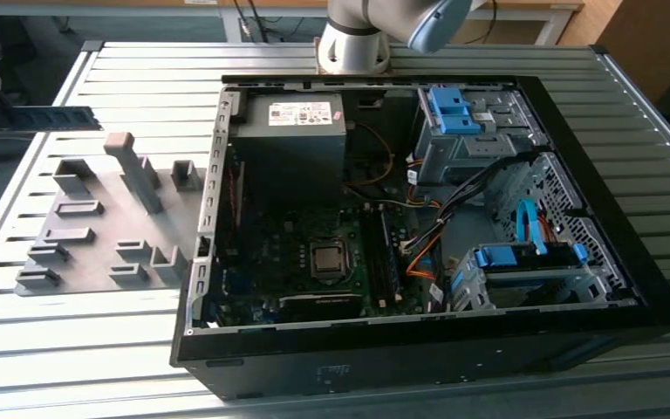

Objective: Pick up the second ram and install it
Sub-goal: 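Pick up the second ram and move it above second insertion slot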

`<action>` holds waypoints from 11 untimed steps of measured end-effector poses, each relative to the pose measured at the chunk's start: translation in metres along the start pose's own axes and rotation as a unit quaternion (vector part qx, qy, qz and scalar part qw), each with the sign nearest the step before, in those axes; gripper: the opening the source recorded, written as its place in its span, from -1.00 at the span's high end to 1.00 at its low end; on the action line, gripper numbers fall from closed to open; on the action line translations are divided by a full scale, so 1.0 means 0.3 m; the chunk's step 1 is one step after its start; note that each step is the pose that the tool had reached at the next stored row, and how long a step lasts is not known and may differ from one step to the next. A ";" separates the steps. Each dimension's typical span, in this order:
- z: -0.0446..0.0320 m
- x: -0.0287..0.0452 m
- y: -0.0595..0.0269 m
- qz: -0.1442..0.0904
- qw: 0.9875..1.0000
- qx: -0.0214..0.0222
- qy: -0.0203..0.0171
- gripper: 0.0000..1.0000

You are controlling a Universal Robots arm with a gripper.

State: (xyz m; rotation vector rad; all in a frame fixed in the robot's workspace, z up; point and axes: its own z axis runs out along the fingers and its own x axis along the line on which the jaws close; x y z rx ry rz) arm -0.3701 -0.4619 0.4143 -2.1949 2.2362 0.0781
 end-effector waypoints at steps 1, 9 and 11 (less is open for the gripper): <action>0.000 0.000 -0.002 0.000 1.000 0.000 0.000 0.72; 0.000 0.000 -0.007 0.000 1.000 0.000 0.000 0.72; 0.000 0.000 -0.009 0.000 1.000 0.000 0.000 0.72</action>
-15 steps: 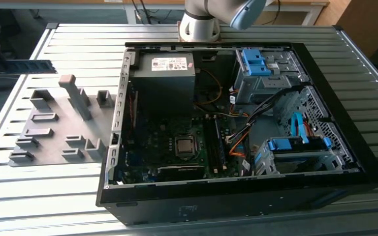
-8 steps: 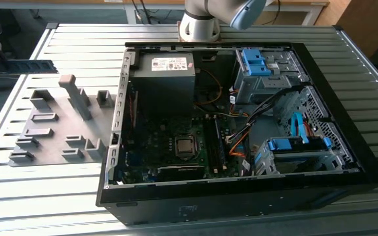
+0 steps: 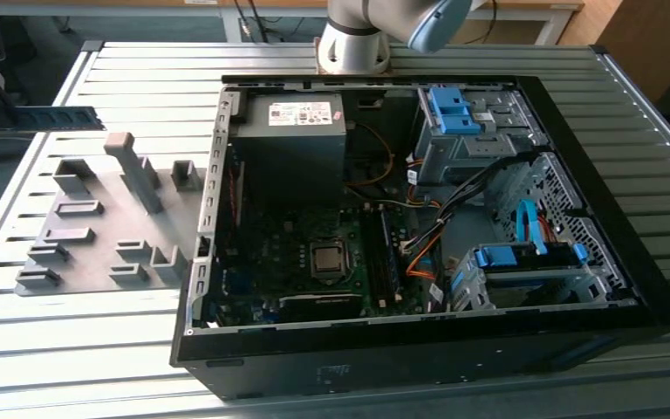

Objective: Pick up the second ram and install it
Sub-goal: 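Pick up the second ram and move it above second insertion slot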

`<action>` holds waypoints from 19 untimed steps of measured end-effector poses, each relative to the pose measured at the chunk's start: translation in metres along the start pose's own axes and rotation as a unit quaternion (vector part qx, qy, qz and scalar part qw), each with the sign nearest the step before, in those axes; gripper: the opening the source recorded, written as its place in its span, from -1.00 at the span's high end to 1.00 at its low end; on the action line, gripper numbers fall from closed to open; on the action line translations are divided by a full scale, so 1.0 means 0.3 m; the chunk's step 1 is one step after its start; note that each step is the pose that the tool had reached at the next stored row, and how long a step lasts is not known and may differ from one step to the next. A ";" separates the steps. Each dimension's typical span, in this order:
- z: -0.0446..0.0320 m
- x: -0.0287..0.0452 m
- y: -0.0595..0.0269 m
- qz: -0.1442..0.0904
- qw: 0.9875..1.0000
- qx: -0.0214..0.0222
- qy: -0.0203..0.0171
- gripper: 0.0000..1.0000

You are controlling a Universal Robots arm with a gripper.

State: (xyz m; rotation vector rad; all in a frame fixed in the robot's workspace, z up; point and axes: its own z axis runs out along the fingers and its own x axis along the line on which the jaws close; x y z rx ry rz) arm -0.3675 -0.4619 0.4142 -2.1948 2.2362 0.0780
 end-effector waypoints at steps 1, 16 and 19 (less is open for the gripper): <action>0.000 0.000 -0.001 0.000 1.000 0.000 0.000 0.72; -0.001 0.000 -0.023 0.000 1.000 0.000 0.000 0.72; -0.001 -0.001 -0.031 0.000 1.000 0.000 0.000 0.72</action>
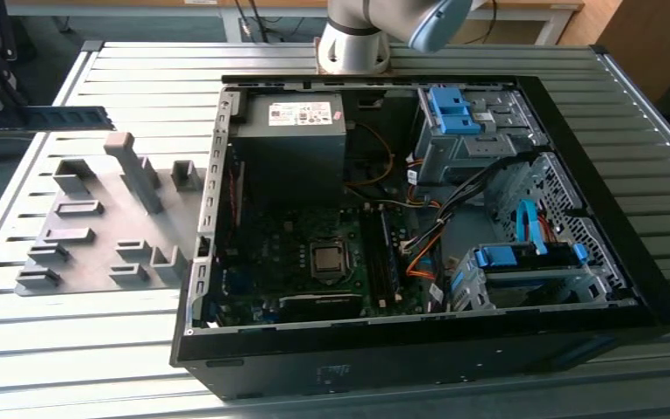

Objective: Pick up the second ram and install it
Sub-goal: 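Pick up the second ram and move it above second insertion slot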

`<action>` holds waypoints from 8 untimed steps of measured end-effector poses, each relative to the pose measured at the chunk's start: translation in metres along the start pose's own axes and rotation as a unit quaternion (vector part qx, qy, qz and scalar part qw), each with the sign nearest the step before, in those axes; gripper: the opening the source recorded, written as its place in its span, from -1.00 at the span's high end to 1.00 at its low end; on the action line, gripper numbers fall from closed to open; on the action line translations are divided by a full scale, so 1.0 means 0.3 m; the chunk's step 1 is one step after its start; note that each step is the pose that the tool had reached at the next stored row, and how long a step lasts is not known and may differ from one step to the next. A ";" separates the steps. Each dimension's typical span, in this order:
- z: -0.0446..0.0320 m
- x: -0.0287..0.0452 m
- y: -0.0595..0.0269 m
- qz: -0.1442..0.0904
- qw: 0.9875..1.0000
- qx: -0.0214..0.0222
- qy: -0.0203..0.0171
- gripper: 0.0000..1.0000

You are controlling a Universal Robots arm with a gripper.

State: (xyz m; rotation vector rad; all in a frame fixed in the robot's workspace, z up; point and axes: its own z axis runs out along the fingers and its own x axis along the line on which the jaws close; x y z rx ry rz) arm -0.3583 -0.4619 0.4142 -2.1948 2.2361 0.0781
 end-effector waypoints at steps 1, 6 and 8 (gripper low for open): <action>0.000 0.000 -0.003 0.000 1.000 0.000 0.000 0.72; -0.001 0.000 -0.018 0.000 1.000 0.000 0.000 0.72; -0.001 -0.001 -0.025 0.000 1.000 0.000 0.000 0.72</action>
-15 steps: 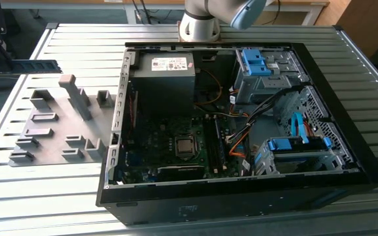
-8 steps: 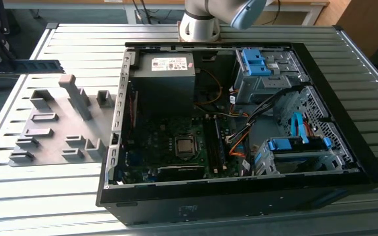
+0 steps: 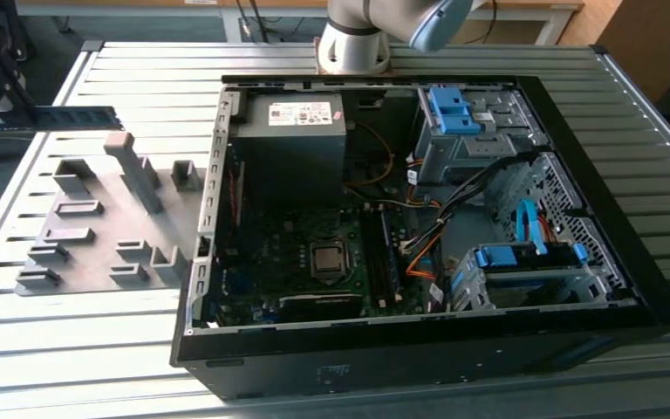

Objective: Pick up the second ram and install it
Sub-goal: 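Pick up the second ram and move it above second insertion slot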

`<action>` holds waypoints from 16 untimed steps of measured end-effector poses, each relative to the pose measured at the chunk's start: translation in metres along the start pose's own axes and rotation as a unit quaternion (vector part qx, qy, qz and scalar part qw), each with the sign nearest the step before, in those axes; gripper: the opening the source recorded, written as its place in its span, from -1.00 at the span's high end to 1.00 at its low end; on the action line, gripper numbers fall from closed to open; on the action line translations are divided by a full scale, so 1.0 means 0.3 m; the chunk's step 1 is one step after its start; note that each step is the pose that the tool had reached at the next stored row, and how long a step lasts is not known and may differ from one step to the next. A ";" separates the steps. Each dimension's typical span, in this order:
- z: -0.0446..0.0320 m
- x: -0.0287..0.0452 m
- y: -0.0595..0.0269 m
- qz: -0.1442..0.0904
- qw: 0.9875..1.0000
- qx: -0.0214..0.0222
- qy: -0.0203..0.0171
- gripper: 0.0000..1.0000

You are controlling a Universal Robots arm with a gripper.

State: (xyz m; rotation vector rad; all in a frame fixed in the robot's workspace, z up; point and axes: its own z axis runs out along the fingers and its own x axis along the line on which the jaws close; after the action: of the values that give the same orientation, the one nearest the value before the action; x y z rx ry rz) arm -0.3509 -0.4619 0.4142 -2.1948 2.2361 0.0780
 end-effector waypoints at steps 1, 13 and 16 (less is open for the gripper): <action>0.000 0.000 -0.003 0.000 1.000 0.000 0.000 0.72; -0.001 -0.001 -0.030 0.000 1.000 0.000 0.000 0.72; -0.001 -0.001 -0.037 0.000 1.000 0.000 0.000 0.72</action>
State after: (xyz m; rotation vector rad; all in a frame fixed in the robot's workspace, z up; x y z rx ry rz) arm -0.3397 -0.4619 0.4143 -2.1948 2.2362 0.0781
